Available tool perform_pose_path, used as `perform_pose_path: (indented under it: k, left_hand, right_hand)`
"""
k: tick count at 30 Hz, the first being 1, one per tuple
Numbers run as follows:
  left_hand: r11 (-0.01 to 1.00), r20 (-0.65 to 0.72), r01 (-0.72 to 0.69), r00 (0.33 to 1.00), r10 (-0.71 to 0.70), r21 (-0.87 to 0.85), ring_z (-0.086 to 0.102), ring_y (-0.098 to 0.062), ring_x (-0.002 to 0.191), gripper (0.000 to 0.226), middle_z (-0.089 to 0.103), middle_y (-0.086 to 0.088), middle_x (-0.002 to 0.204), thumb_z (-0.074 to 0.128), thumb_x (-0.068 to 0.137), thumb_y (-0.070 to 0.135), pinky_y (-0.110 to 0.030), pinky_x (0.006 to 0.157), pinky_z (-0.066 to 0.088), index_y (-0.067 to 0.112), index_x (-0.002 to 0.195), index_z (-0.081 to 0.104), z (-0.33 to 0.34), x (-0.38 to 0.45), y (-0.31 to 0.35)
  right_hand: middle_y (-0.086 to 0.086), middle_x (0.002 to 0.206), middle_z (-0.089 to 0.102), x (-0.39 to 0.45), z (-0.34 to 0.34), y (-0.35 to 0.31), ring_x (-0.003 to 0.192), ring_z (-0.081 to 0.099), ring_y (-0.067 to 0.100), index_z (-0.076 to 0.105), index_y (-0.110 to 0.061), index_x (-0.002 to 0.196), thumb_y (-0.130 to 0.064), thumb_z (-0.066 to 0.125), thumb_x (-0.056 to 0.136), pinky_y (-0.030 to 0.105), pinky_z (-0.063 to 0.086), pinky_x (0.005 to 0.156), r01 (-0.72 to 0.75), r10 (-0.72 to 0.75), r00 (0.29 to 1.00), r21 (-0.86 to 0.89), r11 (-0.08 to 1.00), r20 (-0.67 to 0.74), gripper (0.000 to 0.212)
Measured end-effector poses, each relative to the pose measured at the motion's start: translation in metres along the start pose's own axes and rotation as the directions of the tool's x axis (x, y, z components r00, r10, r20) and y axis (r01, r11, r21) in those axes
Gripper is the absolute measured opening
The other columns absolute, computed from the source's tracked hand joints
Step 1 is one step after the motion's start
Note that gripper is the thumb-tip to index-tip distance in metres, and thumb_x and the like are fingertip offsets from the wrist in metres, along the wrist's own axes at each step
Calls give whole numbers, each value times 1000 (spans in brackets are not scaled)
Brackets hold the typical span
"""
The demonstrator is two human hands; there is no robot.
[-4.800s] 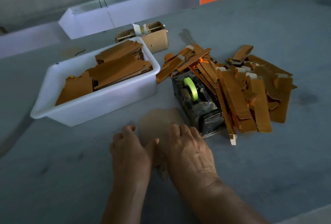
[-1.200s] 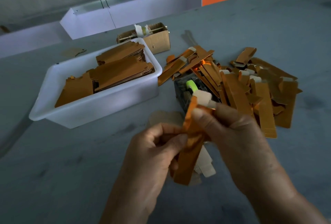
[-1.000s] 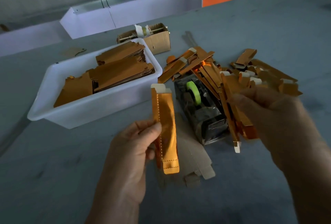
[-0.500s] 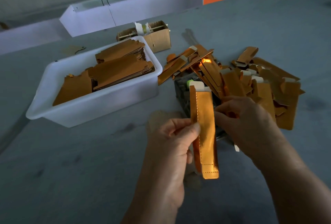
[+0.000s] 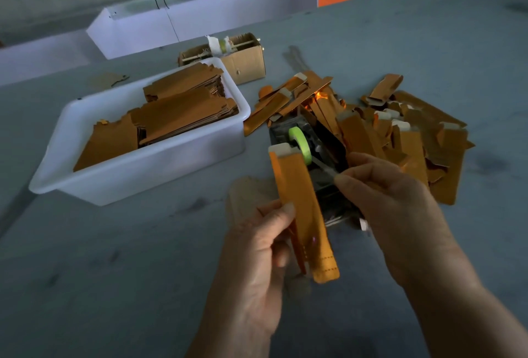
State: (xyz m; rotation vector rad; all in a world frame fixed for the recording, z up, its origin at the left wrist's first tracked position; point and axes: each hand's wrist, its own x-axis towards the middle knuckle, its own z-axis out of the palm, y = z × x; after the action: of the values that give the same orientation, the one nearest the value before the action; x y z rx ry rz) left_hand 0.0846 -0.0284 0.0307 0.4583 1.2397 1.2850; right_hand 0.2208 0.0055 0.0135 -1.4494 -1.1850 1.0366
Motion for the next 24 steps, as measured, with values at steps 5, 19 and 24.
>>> perform_pose_path:
  k: [5,19,24]
  left_hand:
    - [997,56,-71,996,71,10,40,-6,41,7,62,-4,62,64,72,11,-13,31,26,10,67,68,-8,-1,5]
    - [900,171,-243,966,192,363,46,-4,45,7,58,1,63,63,88,16,-15,41,36,12,83,65,15,7,6]
    - [754,195,-306,952,236,580,51,-6,55,4,59,7,69,63,89,23,-20,54,40,20,88,66,19,10,9]
  right_hand:
    - [-14,124,48,-5,1,0,114,47,12,64,-24,71,-25,66,81,21,44,79,98,-119,992,-320,942,-47,10]
    - [-12,126,53,-14,5,12,117,48,11,55,-34,66,-22,69,81,17,36,79,196,-237,970,-390,899,-58,24]
    - [2,123,58,-13,5,9,114,50,24,65,-11,75,-11,68,80,31,45,82,300,-362,932,-530,793,-14,6]
